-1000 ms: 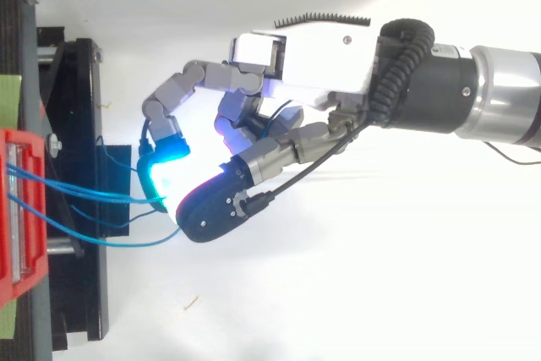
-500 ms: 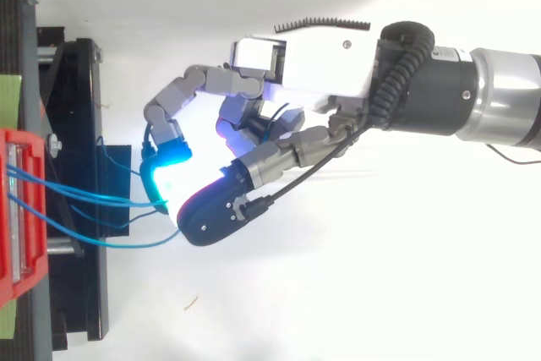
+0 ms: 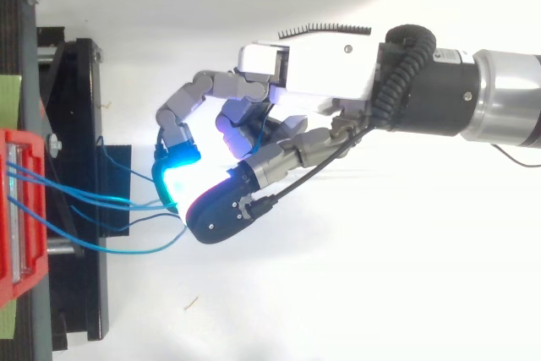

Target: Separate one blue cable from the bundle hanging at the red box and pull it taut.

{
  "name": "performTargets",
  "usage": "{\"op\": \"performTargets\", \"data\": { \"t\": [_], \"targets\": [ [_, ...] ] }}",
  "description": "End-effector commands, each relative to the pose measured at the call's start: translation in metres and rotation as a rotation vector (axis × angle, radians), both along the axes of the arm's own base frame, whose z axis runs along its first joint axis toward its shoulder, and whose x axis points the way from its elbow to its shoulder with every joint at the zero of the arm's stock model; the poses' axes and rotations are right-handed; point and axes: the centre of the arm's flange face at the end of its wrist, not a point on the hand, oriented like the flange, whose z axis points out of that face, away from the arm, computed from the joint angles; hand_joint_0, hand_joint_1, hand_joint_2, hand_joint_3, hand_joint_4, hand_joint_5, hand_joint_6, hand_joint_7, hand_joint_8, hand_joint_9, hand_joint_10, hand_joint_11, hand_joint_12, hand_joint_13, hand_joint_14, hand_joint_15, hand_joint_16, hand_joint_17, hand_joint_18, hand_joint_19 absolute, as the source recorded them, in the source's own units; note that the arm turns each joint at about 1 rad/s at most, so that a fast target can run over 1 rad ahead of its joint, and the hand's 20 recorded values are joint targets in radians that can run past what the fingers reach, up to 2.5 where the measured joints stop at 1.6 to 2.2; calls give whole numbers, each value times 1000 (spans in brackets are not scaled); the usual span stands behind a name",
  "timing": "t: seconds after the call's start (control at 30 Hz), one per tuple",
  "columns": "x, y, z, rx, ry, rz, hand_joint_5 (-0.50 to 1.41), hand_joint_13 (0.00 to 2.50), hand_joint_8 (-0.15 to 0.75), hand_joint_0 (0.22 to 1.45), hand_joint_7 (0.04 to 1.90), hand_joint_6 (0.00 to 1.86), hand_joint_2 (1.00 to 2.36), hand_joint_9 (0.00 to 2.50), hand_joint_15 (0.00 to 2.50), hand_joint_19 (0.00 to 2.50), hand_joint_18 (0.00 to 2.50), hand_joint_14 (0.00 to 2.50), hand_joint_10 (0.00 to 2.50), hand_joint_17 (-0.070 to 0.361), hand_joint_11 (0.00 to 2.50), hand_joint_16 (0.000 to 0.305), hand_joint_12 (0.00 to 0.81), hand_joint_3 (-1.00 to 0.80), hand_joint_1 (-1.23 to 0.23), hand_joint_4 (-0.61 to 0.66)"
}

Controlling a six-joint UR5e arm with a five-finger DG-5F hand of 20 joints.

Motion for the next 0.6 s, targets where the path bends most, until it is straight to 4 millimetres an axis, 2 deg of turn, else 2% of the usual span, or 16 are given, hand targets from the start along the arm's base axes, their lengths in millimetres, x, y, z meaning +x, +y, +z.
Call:
{"op": "performTargets", "data": {
  "t": [0.0,0.23,0.4,0.57],
  "targets": [
    [0,0,1,0,-4,-1,-234,958,219,855,1187,987,1004,917,1404,1720,1268,2426,1393,53,1234,24,271,-443,-786,-157],
    [0,2,1,5,-4,5,-248,935,219,799,1207,996,1021,863,1417,1747,1246,2460,1518,51,1181,22,271,-197,-767,-104],
    [1,2,0,5,-3,5,-250,915,218,782,1172,997,1019,839,1412,1761,1249,2493,1580,50,1161,22,269,-185,-741,-76],
    [1,5,1,5,-6,11,-253,917,225,758,1118,996,1016,826,1437,1749,1262,2457,1589,53,1164,24,278,-246,-720,-39]
  ]
}}
